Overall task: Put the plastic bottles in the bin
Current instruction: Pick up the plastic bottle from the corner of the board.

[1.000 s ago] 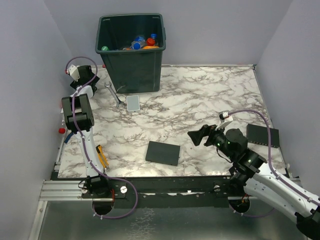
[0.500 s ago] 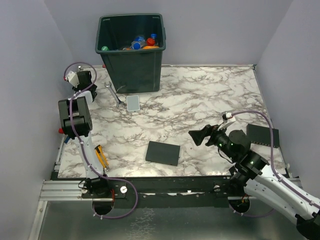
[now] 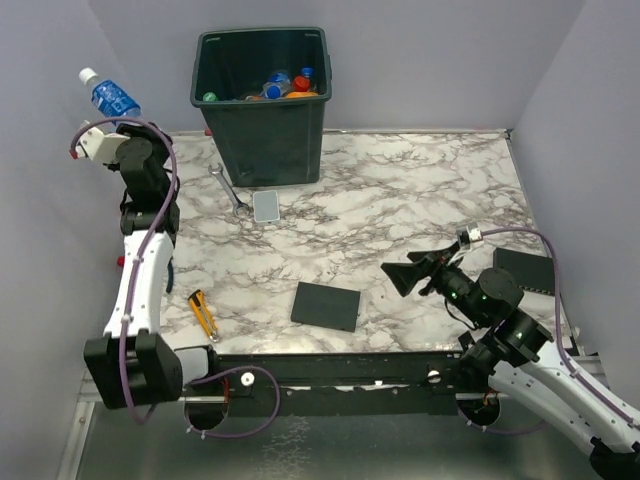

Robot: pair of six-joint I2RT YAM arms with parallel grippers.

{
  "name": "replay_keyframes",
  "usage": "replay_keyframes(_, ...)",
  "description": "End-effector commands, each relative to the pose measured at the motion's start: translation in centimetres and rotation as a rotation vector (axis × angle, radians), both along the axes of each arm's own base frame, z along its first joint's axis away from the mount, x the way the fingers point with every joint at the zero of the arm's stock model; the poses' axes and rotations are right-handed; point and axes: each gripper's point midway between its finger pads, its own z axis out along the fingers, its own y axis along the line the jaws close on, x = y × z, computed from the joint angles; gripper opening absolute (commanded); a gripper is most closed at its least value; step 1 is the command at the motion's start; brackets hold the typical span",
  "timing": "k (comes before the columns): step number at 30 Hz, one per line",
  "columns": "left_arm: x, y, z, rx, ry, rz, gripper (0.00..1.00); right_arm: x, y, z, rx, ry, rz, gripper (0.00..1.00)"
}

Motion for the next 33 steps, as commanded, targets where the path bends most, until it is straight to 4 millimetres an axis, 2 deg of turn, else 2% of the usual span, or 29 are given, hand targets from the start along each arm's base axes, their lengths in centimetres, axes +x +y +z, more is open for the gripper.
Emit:
replay_keyframes(1, -2.9, -5.0, 4.6, -0.003, -0.118, -0.126, 0.21, -1.1, 0.5, 2.5, 0.031, -0.030, 0.062, 0.98)
replay_keyframes(3, -4.3, -8.0, 7.8, 0.000, -0.200, -0.220, 0.21, -1.3, 0.8, 3.5, 0.046, -0.048, 0.084, 0.98)
replay_keyframes(7, -6.9, -16.1, 13.6, -0.017, -0.363, -0.505, 0.20, -1.7, 1.8, 6.6, 0.068, -0.125, 0.146, 0.98)
replay_keyframes(10, -9.2, -23.3, 16.1, -0.011, -0.426, -0.763, 0.20, -1.6, 2.7, 9.2, 0.070, -0.171, 0.188, 0.98)
replay_keyframes(13, -12.0, -29.8, 16.6, 0.041, -0.471, -0.996, 0.19, -1.6, 3.4, 12.9, 0.094, -0.239, 0.217, 0.98)
replay_keyframes(15, -14.5, -34.2, 16.2, 0.088, -0.512, -1.177, 0.19, -1.4, 3.5, 15.0, 0.115, -0.277, 0.212, 0.98)
replay_keyframes(17, -17.2, -38.3, 14.8, 0.132, -0.533, -1.333, 0.19, -1.3, 3.3, 17.4, 0.151, -0.323, 0.200, 0.99)
replay_keyframes(19, -19.0, -41.3, 12.5, 0.176, -0.529, -1.438, 0.19, -1.4, 3.0, 19.7, 0.196, -0.376, 0.185, 0.99)
replay_keyframes(21, -20.7, -43.6, 10.6, 0.198, -0.544, -1.519, 0.19, -1.5, 2.6, 21.6, 0.243, -0.420, 0.166, 1.00)
replay_keyframes(24, -22.8, -46.0, 8.1, 0.200, -0.585, -1.595, 0.19, -1.2, 1.8, 22.8, 0.305, -0.434, 0.118, 1.00)
replay_keyframes(29, -24.7, -48.3, 7.3, 0.212, -0.657, -1.645, 0.19, -0.1, 1.7, 21.9, 0.309, -0.397, 0.073, 1.00)
replay_keyframes(33, -25.4, -48.0, 7.7, 0.171, -0.729, -1.636, 0.18, 1.4, 1.5, 20.3, 0.302, -0.323, 0.008, 0.98)
